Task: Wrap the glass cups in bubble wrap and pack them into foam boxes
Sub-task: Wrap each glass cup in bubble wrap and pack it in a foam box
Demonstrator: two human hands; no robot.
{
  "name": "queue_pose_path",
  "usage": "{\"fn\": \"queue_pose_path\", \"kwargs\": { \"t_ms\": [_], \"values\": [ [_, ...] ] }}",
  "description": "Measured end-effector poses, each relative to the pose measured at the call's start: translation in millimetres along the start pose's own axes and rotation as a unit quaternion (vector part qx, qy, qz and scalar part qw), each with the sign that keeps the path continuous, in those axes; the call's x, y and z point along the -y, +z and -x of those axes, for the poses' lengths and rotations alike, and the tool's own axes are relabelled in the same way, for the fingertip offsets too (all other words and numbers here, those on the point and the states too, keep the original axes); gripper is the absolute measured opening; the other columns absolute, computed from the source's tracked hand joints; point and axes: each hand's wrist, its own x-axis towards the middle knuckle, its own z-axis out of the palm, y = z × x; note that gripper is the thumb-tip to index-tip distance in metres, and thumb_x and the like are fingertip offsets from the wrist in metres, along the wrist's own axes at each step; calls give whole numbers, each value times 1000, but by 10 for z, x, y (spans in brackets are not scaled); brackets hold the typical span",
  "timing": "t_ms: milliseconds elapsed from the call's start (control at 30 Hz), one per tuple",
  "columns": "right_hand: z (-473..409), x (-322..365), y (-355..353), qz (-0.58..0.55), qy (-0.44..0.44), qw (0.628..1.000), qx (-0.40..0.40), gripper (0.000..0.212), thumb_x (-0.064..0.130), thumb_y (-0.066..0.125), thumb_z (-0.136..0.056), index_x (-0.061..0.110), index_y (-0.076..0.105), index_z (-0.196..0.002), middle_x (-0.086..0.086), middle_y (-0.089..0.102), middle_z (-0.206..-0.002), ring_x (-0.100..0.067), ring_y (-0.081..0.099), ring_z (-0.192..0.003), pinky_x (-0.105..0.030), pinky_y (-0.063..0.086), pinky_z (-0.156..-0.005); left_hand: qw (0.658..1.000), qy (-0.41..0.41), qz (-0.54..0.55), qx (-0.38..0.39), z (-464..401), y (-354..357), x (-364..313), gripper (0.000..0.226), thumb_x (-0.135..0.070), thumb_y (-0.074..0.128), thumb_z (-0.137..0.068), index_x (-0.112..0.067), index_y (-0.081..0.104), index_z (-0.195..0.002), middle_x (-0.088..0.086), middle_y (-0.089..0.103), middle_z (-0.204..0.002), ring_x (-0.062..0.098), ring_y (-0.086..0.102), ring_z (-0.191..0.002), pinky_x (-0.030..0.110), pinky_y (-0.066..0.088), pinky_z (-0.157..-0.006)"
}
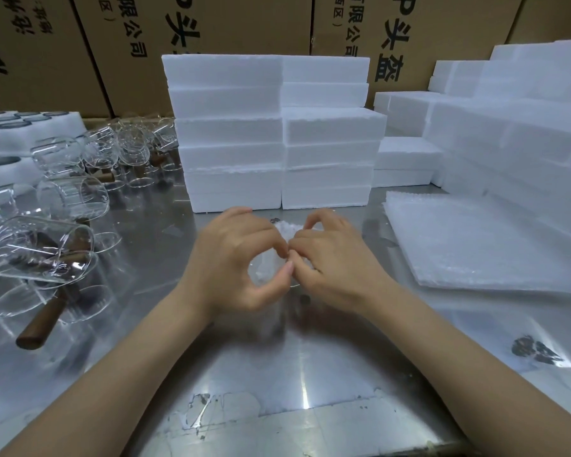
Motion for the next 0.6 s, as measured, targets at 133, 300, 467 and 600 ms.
{"fn": "queue_pose_path", "kwargs": {
  "t_ms": [133, 300, 467, 600],
  "values": [
    [5, -31, 8, -68, 22, 997, -11, 22, 40, 41, -85, 28, 55, -75, 18, 51, -69, -11, 40, -107, -30, 39, -79, 997, -13, 3, 79, -23, 29, 61, 41, -45, 44, -80, -10, 64, -90, -3, 65, -86, 20, 59, -88, 34, 34, -100],
    [35, -77, 27, -125, 32, 987, -94, 26, 38, 63, -83, 24, 59, -104, 19, 57, -99, -1, 44, -100, -30, 45, -81, 990, -27, -38, 131, -42, 120, 123, 54, -55, 26, -85, -17, 64, -84, -6, 65, -85, 19, 47, -104, 37, 13, -113],
    [-17, -109, 79, 14, -11, 1000, -8, 63, 56, 49, -88, 22, 43, -139, 10, 47, -138, -13, 34, -131, -31, 26, -110, 991, -74, 28, 106, -85, 173, 109, 65, -56, 22, -86, -14, 70, -77, -8, 65, -79, 12, 45, -99, 33, 13, -114],
    [-29, -98, 99, 34, 0, 999, -30, 58, 57, 49, -88, 25, 47, -136, 8, 48, -137, -17, 32, -133, -38, 29, -109, 969, -137, 180, -98, -67, 116, 77, 29, -35, 50, -82, -15, 70, -86, -8, 69, -81, 14, 61, -84, 33, 45, -85]
  ]
}}
